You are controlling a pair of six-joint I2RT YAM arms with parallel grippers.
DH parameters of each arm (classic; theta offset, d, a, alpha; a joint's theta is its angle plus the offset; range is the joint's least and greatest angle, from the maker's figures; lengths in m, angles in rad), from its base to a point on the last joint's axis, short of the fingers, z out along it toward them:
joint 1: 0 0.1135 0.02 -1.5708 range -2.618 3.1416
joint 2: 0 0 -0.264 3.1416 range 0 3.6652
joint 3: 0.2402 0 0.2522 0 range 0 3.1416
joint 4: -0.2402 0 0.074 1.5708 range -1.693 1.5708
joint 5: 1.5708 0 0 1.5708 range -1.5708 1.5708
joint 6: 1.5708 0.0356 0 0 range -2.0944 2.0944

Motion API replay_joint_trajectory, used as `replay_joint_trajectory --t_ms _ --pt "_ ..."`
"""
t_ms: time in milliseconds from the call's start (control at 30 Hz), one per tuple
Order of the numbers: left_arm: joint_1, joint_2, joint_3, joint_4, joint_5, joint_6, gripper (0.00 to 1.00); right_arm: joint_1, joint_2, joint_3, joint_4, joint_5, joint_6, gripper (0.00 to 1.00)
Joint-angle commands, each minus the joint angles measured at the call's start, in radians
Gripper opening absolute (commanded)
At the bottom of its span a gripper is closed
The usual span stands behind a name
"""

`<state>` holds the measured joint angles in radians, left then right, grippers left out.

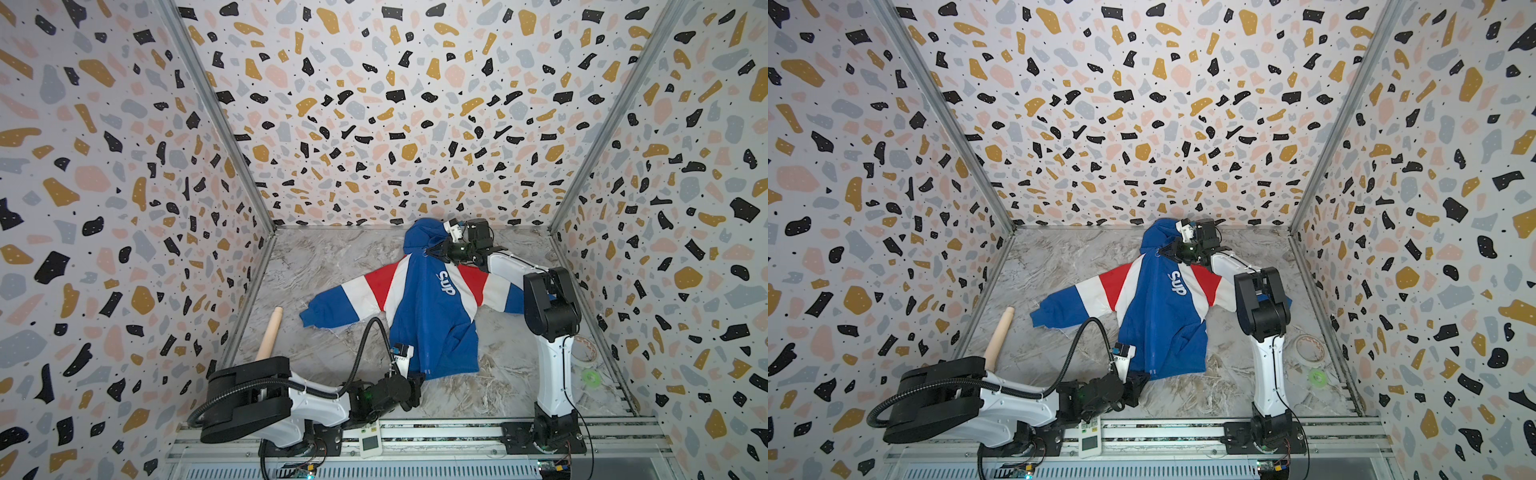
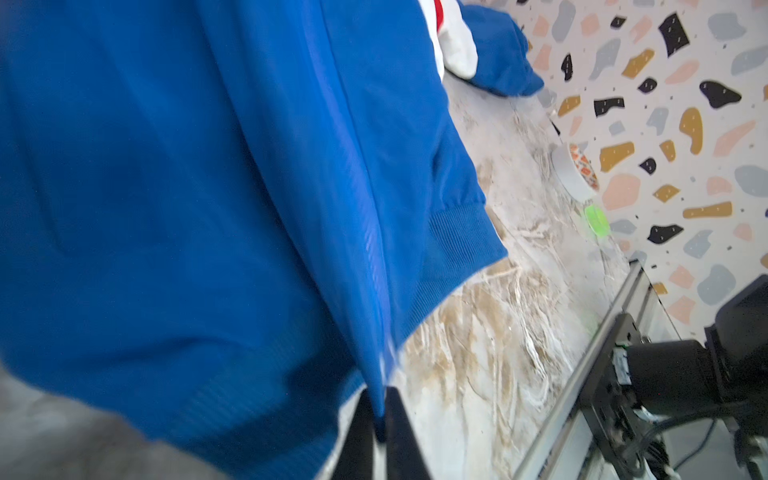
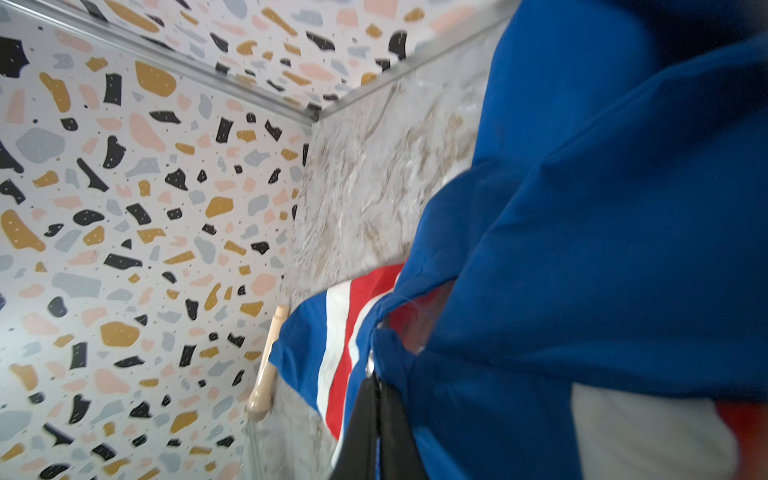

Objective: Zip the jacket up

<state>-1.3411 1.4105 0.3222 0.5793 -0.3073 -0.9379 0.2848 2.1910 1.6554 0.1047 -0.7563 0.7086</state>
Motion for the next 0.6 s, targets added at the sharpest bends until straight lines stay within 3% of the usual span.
replay_joint_trajectory --t_ms 0,100,133,333,367,433,567 --pt "-0.023 0.008 0.118 -0.175 0.003 0.133 0.58 -0.05 -0.06 0.065 0.034 0.084 -0.086 0.33" --pt "-0.004 -0.019 0.166 -0.24 -0.051 0.179 0.83 -0.054 -0.163 -0.03 0.0 0.107 -0.139 0.52" --pt "0.005 -0.038 0.167 -0.256 -0.061 0.19 0.97 -0.056 -0.206 -0.069 -0.016 0.124 -0.163 0.55" --pt "0.053 -0.239 0.142 -0.414 -0.177 0.213 1.0 -0.065 -0.449 -0.277 -0.115 0.253 -0.305 0.65" --pt "0.059 -0.279 0.145 -0.456 -0.225 0.22 1.0 -0.067 -0.495 -0.318 -0.12 0.282 -0.324 0.72" --pt "0.078 -0.376 0.154 -0.557 -0.364 0.25 1.0 -0.069 -0.602 -0.427 -0.114 0.353 -0.366 0.99" --pt "0.13 -0.528 0.133 -0.537 -0.573 0.376 1.0 -0.087 -0.794 -0.666 -0.035 0.465 -0.465 0.99"
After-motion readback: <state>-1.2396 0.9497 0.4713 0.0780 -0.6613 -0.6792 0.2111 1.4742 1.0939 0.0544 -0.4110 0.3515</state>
